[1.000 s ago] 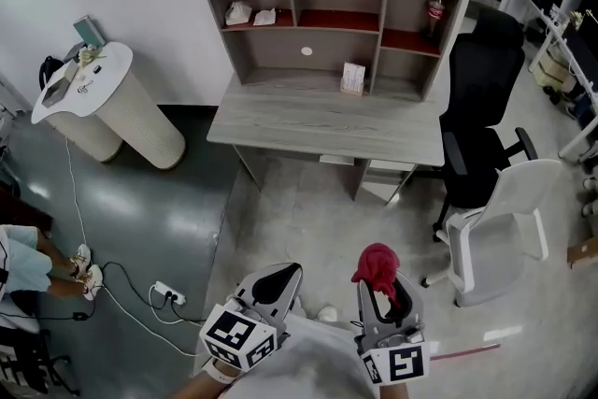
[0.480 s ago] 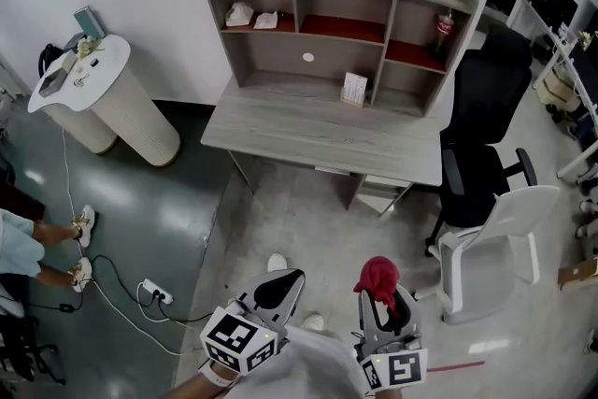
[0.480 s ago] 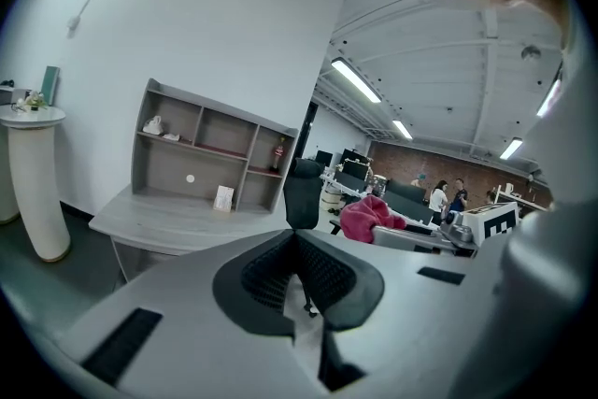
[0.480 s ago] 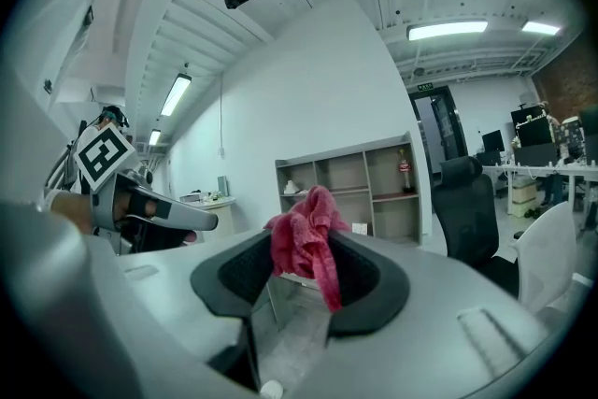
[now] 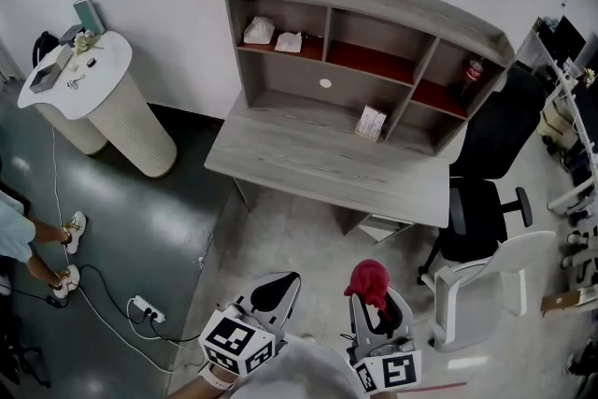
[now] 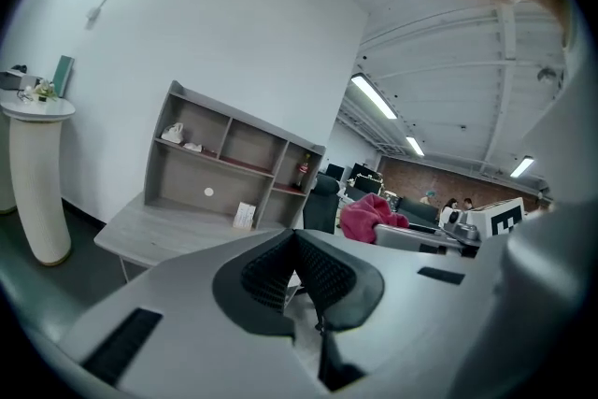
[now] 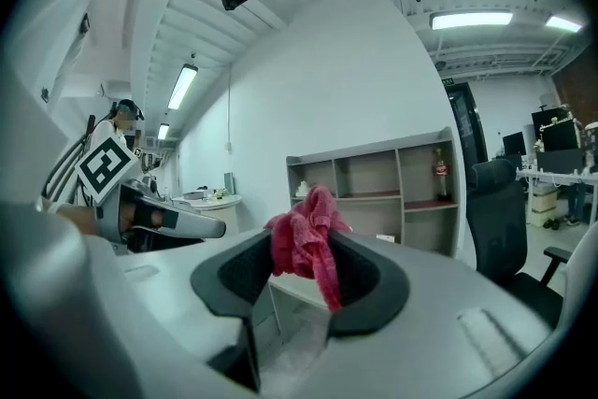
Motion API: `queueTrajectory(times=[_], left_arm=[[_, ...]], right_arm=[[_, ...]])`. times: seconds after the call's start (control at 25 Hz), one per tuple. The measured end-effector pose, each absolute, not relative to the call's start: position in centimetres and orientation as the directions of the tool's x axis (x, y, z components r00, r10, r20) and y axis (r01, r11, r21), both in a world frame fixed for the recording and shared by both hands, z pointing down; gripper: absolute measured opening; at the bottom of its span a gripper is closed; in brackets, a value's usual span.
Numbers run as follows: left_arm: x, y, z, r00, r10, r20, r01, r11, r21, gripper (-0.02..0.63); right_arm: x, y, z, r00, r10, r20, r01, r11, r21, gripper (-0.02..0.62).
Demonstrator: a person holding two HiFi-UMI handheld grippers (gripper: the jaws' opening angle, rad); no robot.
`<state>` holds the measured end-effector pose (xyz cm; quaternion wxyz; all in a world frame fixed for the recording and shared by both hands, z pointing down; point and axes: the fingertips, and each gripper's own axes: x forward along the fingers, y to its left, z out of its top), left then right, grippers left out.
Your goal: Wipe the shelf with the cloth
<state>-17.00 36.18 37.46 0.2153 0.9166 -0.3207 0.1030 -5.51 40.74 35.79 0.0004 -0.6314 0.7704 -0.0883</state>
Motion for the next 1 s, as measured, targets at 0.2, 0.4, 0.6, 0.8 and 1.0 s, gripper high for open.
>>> queueTrajectory(times=[0.2, 0.4, 0.6, 0.8, 1.0], left_arm=[[-19.5, 30.0, 36.6, 0.793, -0.528, 0.303, -0.607, -0.721, 0.334, 0.006], [-22.4, 24.3, 36.4, 0.802, -0.522, 0.29, -0.596, -0.722, 0.351, 0.006], [-23.3, 20.1, 36.6, 0.818, -0.508, 0.27, -0.575, -0.739, 0.351, 0.006], [-23.4, 18.0, 38.0, 0.82, -0.484, 0.305, -0.572, -0.723, 0.388, 0.006], [-21.4, 14.9, 37.5, 0.822, -0.489, 0.292, -0.569, -0.738, 0.363, 0.006]], right_arm=[[-7.8, 34.1, 34.4, -0.174, -0.979, 0.107, -0.981, 0.163, -0.106, 0.176], [-10.4, 28.8, 34.2, -0.147, -0.982, 0.116, -0.986, 0.136, -0.099, 0.176], [-11.6, 24.6, 34.4, -0.137, -0.981, 0.134, -0.99, 0.129, -0.064, 0.176], [-11.4, 22.2, 34.7, -0.121, -0.98, 0.157, -0.992, 0.113, -0.064, 0.176], [-9.0, 19.5, 35.5, -0.1, -0.983, 0.151, -0.993, 0.088, -0.084, 0.176]])
